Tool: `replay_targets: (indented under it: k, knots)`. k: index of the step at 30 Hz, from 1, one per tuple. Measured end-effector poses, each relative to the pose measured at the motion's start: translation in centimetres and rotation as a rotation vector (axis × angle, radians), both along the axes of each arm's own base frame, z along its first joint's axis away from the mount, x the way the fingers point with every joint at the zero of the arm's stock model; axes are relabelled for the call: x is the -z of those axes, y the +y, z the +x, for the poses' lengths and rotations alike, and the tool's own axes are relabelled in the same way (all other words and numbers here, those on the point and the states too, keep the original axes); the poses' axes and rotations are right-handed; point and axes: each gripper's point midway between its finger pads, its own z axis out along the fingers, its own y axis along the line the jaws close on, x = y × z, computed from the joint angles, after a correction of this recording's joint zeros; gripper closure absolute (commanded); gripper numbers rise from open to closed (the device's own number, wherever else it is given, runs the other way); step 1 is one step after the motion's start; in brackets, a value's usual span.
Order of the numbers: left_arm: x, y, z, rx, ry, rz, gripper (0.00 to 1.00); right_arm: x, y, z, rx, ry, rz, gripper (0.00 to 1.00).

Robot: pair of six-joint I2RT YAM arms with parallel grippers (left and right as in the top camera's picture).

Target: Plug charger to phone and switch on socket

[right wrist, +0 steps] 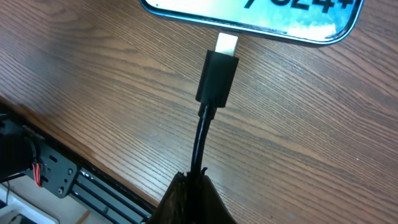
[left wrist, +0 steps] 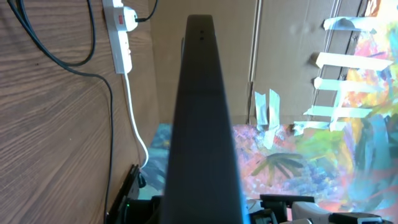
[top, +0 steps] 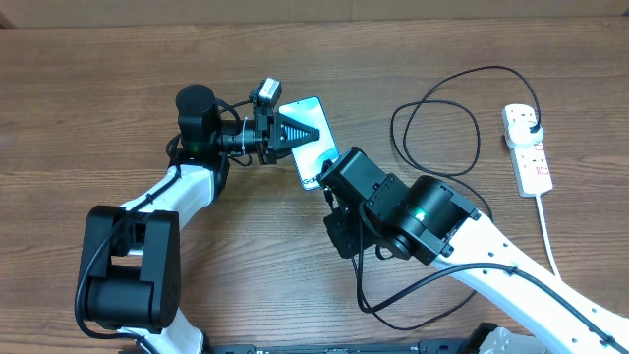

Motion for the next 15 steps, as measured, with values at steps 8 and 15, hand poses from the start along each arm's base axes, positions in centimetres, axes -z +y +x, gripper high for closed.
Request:
replay_targets:
  k: [8, 15]
  knots:
    - [0.01, 0.00, -0.01, 0.001, -0.011, 0.000, 0.96, 0.02, -0.04, -0.02, 0.000, 0.001, -0.001, 0.96]
    - [0.00, 0.00, -0.05, 0.003, -0.010, 0.000, 0.96, 0.02, -0.05, -0.04, 0.000, 0.002, -0.002, 0.96]
